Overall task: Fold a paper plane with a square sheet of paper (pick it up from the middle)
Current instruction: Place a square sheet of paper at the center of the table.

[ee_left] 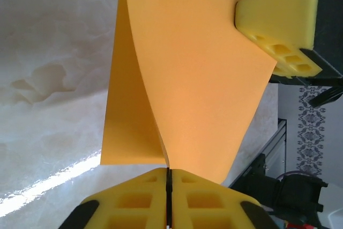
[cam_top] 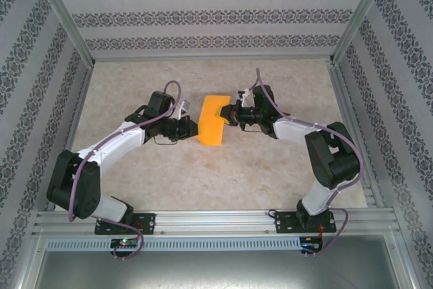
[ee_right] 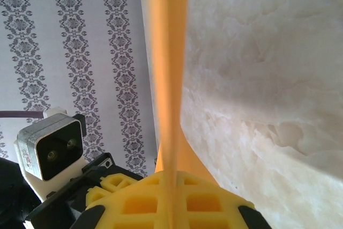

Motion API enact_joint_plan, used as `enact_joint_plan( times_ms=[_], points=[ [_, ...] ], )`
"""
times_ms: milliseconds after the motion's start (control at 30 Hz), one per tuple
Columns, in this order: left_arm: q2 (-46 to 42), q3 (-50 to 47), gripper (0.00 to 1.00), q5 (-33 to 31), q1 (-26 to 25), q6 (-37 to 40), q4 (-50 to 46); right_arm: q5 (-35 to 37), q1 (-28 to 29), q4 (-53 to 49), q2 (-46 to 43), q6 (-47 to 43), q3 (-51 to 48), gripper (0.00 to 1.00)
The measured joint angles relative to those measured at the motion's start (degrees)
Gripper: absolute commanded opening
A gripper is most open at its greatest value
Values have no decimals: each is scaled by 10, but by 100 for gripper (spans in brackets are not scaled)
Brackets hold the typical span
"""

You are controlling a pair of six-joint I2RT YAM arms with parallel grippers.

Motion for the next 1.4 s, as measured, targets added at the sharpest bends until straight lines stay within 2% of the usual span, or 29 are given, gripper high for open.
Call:
enact_joint_plan(
  times_ms=[200,400,767,833,1033,1200,1400],
  points=[
    [13,18,8,4,-2,11,-17,-3,1,0,17,-1,0,3],
    [61,26,9,8,-18,18,-17,-7,1,-1,41,-18,0,6],
    [162,50,10,11,-37,24,-16,1,0,-90,95,-115,14,12],
    [177,53,10,10,-38,24,-14,6,0,-106,101,-132,20,16],
    [200,55,10,10,-39,24,-10,27,-11,-168,102,-187,34,35],
    [216,59,10,10,-39,24,-8,56,-21,-225,102,-227,45,43],
    [219,61,10,10,-40,24,-8,96,-48,-290,97,-276,54,47]
  ],
)
